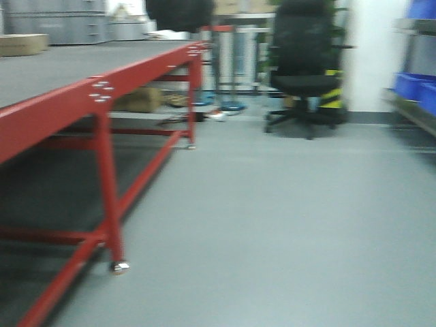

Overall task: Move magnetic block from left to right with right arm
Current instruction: 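Turn the base away from the platform holding the cube in the right gripper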

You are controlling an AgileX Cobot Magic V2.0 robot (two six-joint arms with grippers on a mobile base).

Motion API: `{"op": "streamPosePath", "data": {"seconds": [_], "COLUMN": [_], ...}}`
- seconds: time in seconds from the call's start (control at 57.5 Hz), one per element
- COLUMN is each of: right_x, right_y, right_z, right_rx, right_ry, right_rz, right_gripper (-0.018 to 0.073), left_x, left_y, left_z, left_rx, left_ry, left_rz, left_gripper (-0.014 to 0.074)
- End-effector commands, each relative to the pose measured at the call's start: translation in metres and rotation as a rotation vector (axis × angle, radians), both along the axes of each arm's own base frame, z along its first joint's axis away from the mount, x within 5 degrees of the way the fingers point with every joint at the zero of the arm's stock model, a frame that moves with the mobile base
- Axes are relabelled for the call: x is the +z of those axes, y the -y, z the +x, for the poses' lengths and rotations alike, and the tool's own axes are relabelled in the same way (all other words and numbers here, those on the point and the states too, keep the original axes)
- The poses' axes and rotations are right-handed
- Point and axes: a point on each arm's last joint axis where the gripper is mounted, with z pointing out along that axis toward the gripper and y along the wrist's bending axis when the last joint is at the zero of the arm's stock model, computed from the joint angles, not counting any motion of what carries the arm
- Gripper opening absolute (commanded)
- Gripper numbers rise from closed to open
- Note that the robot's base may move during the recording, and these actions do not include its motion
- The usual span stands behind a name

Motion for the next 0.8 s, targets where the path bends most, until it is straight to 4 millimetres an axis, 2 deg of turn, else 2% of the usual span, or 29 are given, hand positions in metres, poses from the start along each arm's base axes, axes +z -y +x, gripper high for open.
{"op": "streamPosePath", "data": {"seconds": [0.0,0.783], "right_x": [0.0162,0.0161], "right_y": [-0.0008,-0.0009], "right_z": [-0.0012,-0.0006], "right_rx": [0.007,0.007], "right_ry": [0.108,0.105], "right_rz": [-0.012,-0.013], "right_gripper": [0.0119,0.0119], "left_x": [0.0054,0.0052], "left_y": [-0.0009,-0.0009], "left_z": [-0.0012,-0.0008], "left_rx": [0.01,0.01], "left_ry": [0.087,0.083], "left_rz": [-0.012,-0.012], "left_gripper": [-0.0126,-0.0126]}}
